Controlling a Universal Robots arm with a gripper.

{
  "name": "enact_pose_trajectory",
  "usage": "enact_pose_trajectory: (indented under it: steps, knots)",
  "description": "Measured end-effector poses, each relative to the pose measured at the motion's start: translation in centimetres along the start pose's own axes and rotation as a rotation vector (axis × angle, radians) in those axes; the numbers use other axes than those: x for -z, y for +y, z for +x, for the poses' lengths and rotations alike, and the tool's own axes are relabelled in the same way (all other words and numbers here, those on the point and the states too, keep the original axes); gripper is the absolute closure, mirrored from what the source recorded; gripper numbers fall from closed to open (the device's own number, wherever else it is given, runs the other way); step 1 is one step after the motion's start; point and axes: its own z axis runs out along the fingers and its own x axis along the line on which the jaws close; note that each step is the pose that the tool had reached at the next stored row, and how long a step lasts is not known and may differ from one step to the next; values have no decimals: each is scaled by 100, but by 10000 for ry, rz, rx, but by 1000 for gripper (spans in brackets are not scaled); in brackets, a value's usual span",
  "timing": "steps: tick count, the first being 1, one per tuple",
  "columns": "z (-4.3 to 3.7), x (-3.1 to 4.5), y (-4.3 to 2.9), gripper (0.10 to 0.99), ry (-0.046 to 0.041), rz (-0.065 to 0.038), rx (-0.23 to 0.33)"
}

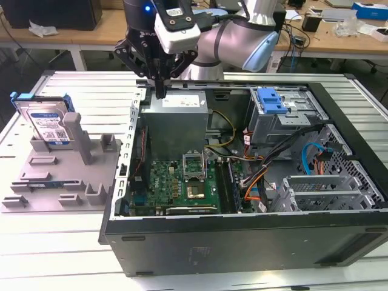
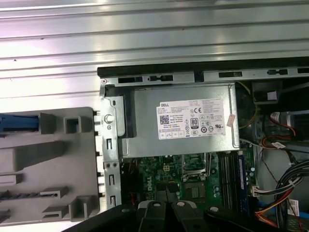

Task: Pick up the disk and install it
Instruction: 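Reach for the disk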

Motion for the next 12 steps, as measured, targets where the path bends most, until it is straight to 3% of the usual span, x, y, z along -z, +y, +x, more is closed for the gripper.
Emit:
enact_pose_trajectory:
  steps: [6, 8, 10, 12]
  knots:
    - [287, 0, 23, 980, 0, 0, 0]
    - [460, -1, 43, 980, -1, 0, 0]
    - [545, -3, 57, 980, 0, 0, -1]
    - [706, -11, 111, 980, 0, 1, -1]
